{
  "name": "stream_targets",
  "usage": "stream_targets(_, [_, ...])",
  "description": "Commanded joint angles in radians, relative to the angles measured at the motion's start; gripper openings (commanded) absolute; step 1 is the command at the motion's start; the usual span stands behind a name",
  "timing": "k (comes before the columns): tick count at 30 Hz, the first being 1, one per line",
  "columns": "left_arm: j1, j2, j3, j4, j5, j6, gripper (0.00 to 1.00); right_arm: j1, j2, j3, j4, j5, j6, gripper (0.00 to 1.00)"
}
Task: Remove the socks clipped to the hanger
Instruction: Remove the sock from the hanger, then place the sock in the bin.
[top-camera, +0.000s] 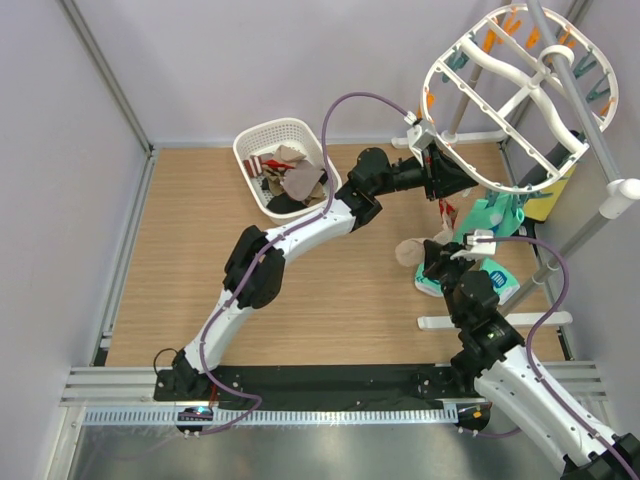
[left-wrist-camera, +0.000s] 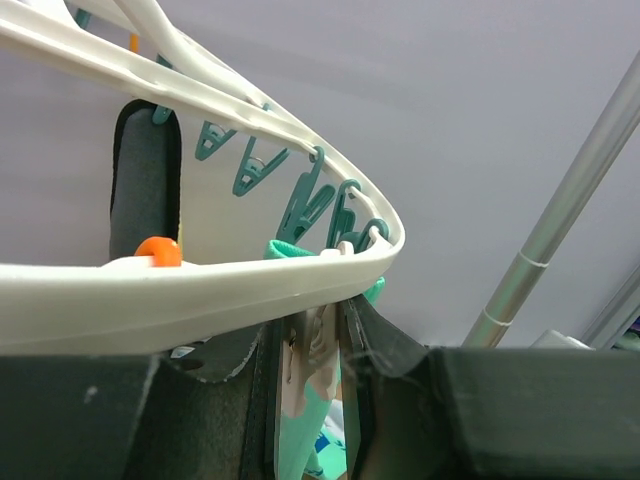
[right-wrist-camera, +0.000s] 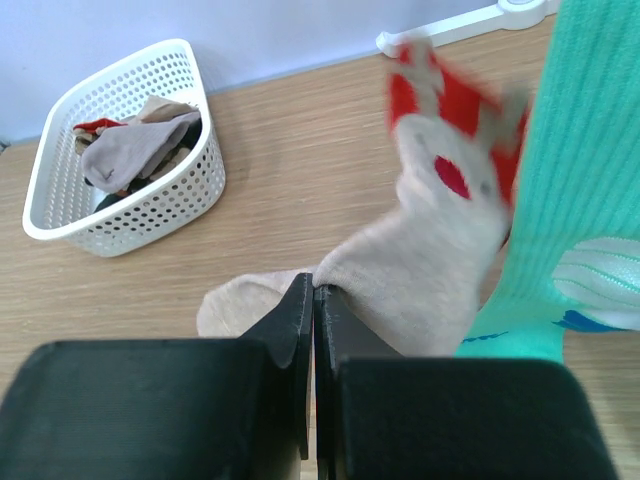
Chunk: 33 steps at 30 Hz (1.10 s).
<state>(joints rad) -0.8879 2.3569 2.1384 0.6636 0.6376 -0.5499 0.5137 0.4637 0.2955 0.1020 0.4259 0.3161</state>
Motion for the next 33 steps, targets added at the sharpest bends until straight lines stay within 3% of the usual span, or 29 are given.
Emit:
stream_targets(1, [0.001, -0.035, 0.005, 0.064, 0.014, -0.031, 0.14, -0.003, -0.010, 0.033, 0.008, 0.030, 0.000, 0.01])
stream_targets(2, [0.001, -0.038, -0.001, 0.062, 0.016, -0.035, 0.41, -0.003, -0.008, 0.034, 0.011, 0.033, -0.002, 0.01])
stream_targets(7, [0.001, -0.054, -0.029, 0.054, 0.011, -0.022, 0.39, -0.004, -0.017, 0.024, 0.016, 0.027, 0.005, 0.01])
stream_targets(11, [0.001, -0.099, -0.084, 0.050, 0.010, -0.005, 0.56, -0.003, -0.022, 0.033, -0.001, -0.009, 0.012, 0.01])
stream_targets(13, [0.003, -0.128, -0.172, 0.066, -0.004, 0.010, 0.63, -0.003, -0.025, 0.053, -0.027, -0.032, 0.017, 0.01])
stream_targets(21, [0.053, -0.375, -0.469, 0.082, -0.073, 0.021, 0.68, -0.003, 0.006, 0.135, -0.085, -0.310, 0.026, 0.01])
stream_targets(28, [0.150, -0.606, -0.649, -0.128, -0.188, 0.025, 0.77, 0.000, 0.208, 0.321, -0.018, -0.510, 0.052, 0.01])
stream_targets(31, [0.190, -0.691, -0.715, -0.260, -0.311, 0.048, 0.86, 0.016, 0.325, 0.402, 0.016, -0.516, 0.061, 0.01])
stream_targets(33, [0.220, -0.714, -0.726, -0.306, -0.328, 0.051, 0.86, 0.025, 0.398, 0.433, 0.036, -0.512, 0.063, 0.01])
